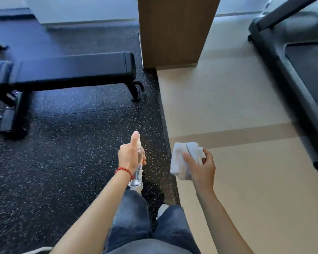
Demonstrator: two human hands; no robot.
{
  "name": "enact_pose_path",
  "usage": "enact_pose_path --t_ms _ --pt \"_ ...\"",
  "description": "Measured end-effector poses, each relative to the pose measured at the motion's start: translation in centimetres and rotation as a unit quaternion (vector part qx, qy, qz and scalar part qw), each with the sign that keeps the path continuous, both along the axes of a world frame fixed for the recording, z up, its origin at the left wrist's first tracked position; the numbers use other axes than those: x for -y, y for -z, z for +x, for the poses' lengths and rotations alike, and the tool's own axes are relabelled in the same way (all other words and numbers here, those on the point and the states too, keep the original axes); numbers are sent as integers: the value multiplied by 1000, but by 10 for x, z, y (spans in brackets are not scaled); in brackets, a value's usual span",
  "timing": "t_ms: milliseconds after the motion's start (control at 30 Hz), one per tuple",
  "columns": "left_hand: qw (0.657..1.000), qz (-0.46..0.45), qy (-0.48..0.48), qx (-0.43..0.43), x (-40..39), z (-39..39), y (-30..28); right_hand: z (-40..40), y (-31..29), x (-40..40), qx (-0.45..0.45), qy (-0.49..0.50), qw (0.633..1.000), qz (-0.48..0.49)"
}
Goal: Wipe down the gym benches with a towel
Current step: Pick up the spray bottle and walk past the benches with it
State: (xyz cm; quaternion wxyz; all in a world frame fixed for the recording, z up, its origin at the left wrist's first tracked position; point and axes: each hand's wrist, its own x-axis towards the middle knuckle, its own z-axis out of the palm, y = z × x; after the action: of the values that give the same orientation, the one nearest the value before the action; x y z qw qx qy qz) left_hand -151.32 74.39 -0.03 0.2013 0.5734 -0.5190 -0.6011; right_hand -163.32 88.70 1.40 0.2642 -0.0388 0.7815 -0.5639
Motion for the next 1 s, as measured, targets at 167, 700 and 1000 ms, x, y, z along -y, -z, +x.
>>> enact_pose_path --t_ms 167,700,1000 --pt "1000 -8 -20 -7 82 -15 7 -19 12 87 3 -27 1000 -1" --pt "999 14 -31 26 347 -66 1 -83 3 365 18 -41 999 0" --pt "996 29 -72 36 457 -138 21 -162 30 488 23 -84 996 16"
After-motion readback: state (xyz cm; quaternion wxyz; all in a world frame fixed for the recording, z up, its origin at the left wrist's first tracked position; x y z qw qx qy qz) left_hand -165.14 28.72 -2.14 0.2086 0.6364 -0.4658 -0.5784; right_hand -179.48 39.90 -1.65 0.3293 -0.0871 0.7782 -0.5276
